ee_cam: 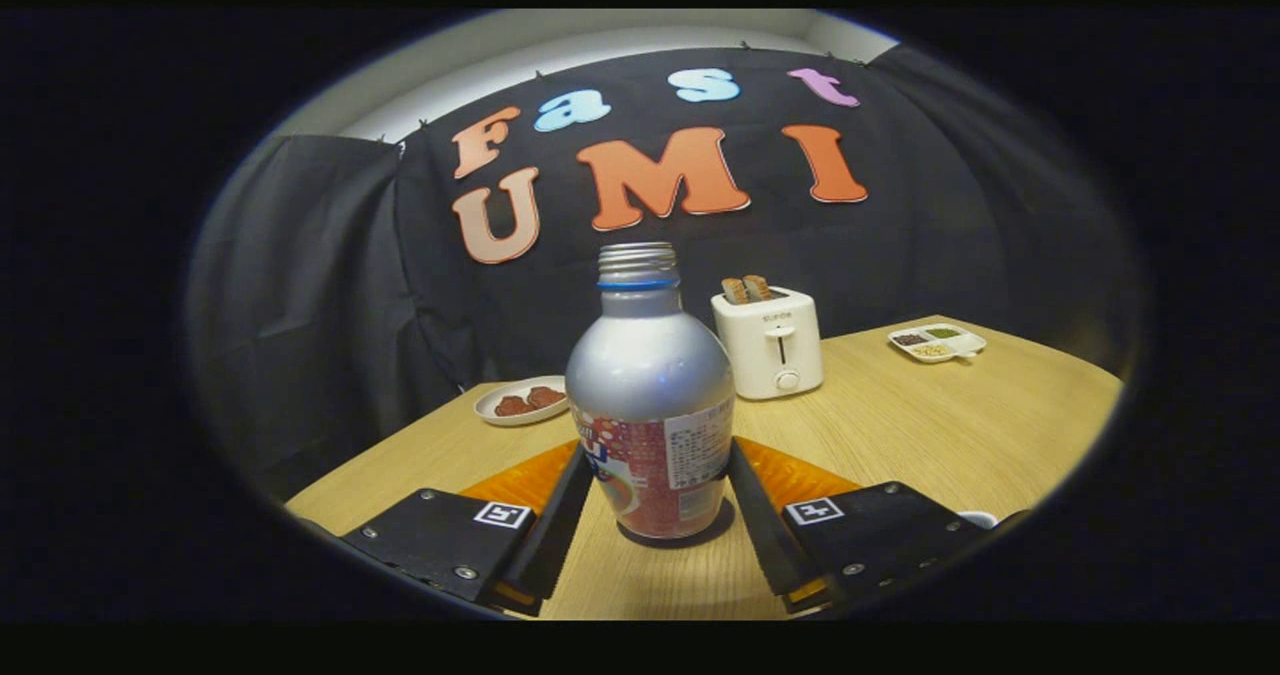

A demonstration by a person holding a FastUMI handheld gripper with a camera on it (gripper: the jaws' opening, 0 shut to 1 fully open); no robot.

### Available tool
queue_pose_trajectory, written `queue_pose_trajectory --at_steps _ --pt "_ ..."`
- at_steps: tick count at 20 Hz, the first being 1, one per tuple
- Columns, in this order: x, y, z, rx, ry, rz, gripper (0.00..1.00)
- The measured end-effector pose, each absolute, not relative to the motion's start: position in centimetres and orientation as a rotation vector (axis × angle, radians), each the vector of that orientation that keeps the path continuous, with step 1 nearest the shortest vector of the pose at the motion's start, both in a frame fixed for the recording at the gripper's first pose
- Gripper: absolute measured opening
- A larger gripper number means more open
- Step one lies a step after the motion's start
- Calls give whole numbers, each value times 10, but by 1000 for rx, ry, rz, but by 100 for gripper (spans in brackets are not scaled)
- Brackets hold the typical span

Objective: Take the bottle from table, then pour the juice into the cup, finally place the bottle on the coaster

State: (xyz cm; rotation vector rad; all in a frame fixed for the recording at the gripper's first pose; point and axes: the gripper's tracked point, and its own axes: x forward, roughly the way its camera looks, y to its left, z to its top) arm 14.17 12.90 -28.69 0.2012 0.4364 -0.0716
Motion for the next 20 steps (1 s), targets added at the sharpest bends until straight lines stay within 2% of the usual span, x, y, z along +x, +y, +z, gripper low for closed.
queue_pose_trajectory --at_steps 12,20 --pt "155 136 -333 154 502 -71 78" --pt "159 142 -340 100 471 -73 79"
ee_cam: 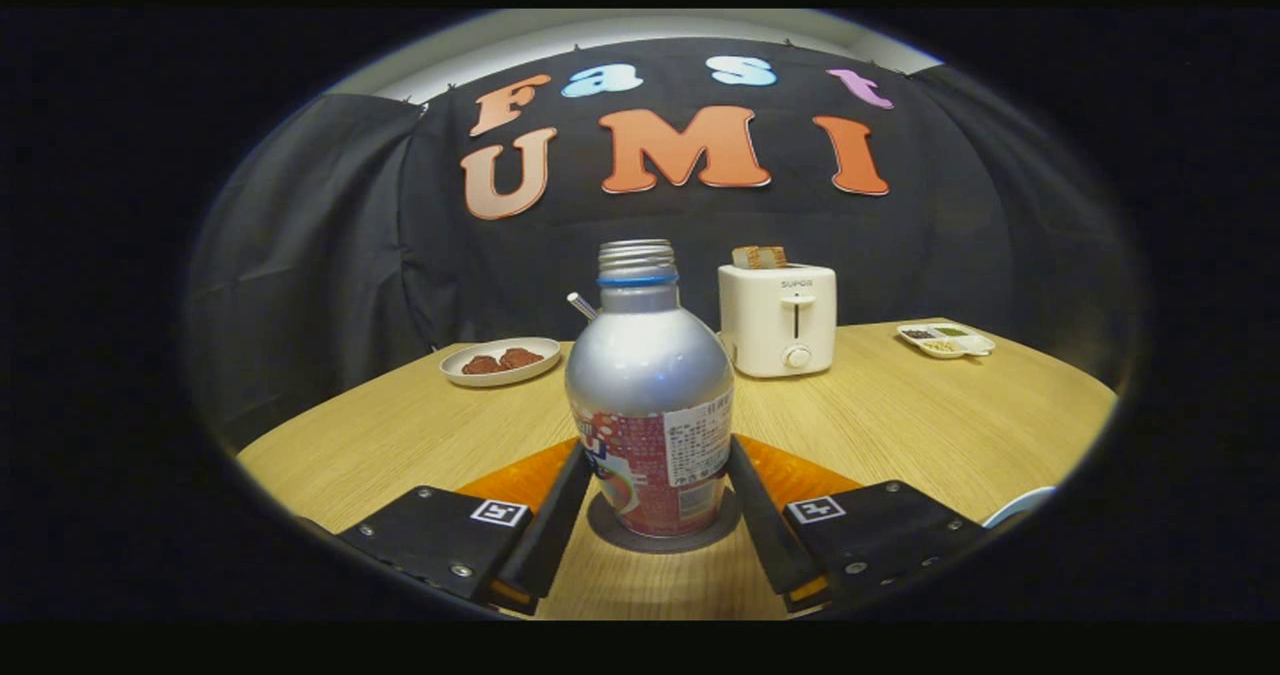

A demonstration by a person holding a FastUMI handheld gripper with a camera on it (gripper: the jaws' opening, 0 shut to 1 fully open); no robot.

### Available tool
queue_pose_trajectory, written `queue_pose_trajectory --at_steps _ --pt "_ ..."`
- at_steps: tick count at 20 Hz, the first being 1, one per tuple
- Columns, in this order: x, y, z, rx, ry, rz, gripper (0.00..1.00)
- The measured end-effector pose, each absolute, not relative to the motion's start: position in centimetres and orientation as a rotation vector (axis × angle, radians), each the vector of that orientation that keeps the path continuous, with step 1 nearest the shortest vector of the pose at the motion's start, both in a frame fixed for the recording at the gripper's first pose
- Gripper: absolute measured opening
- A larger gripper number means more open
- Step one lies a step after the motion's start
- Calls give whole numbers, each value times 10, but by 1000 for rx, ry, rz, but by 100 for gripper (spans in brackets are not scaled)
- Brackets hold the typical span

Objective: Take the bottle from table, then pour the juice into the cup, finally place the bottle on the coaster

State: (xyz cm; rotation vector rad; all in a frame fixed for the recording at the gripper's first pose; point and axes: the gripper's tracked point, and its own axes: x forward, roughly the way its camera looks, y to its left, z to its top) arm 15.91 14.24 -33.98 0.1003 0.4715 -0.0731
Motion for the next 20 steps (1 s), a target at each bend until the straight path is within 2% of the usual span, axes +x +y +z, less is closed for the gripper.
queue_pose_trajectory --at_steps 3,6,20 --pt "154 142 -342 88 491 -74 83" --pt "149 139 -328 96 464 -84 93" --pt "73 121 -175 42 224 -43 95"
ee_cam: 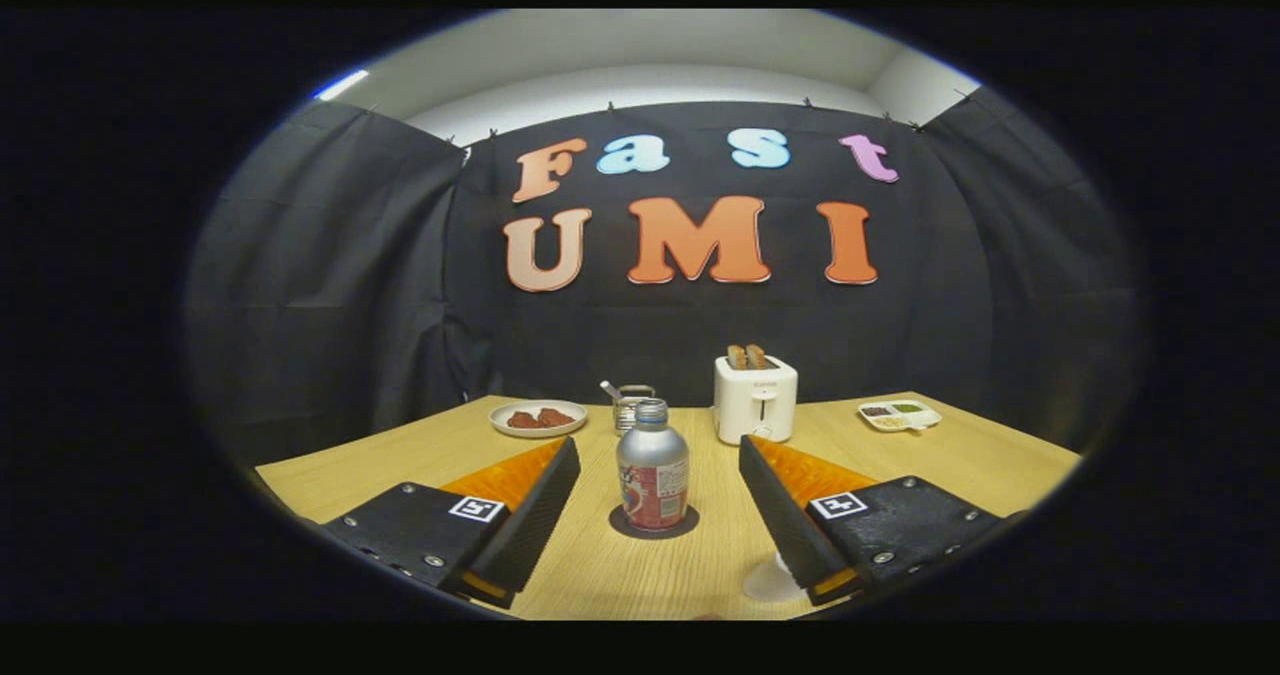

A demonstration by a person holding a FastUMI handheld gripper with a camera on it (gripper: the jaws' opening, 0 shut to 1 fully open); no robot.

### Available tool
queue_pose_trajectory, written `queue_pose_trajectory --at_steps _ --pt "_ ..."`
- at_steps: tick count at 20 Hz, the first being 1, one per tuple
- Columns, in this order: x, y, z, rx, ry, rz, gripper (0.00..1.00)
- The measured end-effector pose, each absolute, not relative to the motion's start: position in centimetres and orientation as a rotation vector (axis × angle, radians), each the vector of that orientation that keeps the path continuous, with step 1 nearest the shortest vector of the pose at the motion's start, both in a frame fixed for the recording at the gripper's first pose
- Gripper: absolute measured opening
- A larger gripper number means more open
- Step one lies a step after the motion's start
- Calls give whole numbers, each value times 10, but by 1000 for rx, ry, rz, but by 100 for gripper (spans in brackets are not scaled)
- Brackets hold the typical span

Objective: Take the bottle from table, then pour the juice into the cup, finally place the bottle on the coaster

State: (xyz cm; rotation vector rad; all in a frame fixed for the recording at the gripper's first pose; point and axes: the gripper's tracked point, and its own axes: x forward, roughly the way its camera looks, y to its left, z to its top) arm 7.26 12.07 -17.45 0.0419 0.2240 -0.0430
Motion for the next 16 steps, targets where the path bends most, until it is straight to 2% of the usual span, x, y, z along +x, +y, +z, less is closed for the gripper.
queue_pose_trajectory --at_steps 16 --pt "-51 64 -66 74 78 -56 95"
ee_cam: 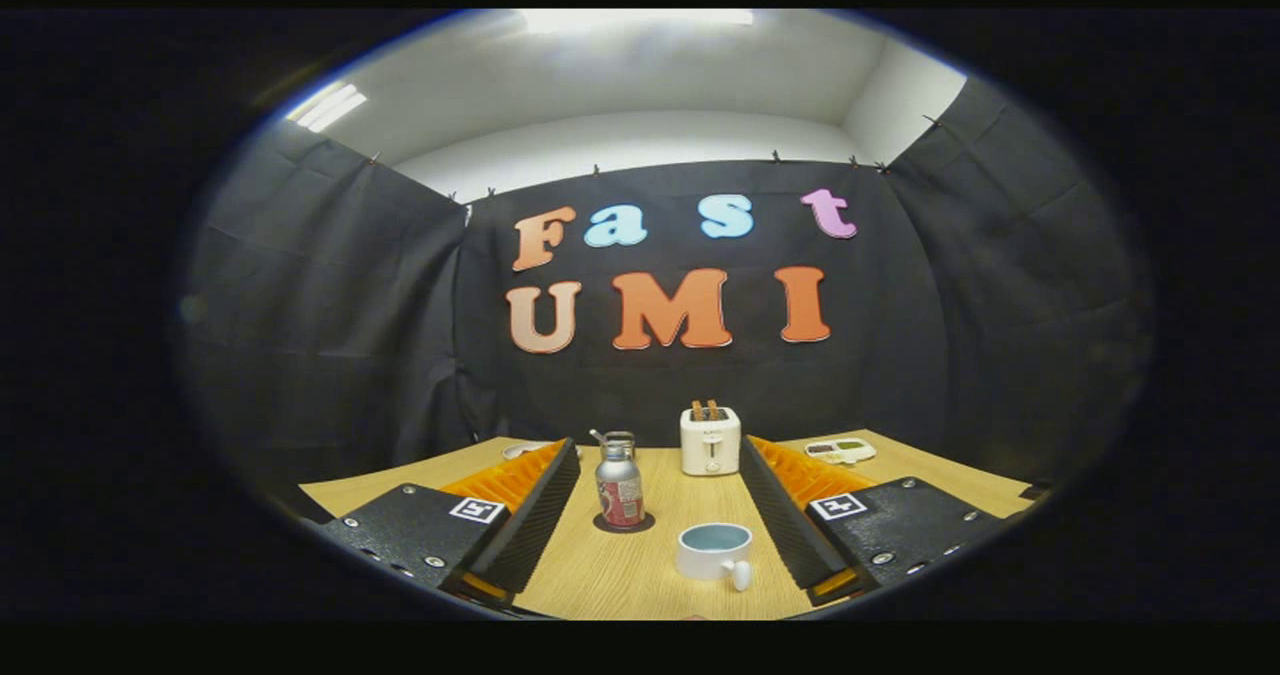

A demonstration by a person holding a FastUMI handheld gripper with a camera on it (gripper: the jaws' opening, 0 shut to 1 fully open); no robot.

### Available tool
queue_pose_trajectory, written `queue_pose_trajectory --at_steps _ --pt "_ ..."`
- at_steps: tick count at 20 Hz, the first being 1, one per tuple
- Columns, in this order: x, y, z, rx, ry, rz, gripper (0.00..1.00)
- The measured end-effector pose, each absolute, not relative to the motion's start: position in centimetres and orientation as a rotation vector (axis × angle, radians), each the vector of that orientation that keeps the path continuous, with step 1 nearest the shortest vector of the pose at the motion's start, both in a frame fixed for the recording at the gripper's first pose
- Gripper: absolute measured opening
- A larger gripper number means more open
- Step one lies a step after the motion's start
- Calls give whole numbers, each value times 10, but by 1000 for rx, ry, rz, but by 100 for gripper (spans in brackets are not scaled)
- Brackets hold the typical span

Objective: Take the bottle from table, then pour the juice into the cup, finally place the bottle on the coaster

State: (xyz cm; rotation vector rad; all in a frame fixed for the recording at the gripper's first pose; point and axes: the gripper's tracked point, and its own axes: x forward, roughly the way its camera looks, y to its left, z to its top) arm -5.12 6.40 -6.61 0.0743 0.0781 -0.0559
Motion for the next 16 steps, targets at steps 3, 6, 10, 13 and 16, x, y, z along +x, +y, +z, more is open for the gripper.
queue_pose_trajectory --at_steps 3,6,10,13,16 --pt "-63 56 -59 80 66 -44 95" --pt "-69 50 -55 76 61 -41 95" --pt "-67 43 -38 39 32 -35 95" --pt "-63 42 -27 12 -3 -39 95" --pt "-56 45 -26 4 -27 -35 95"
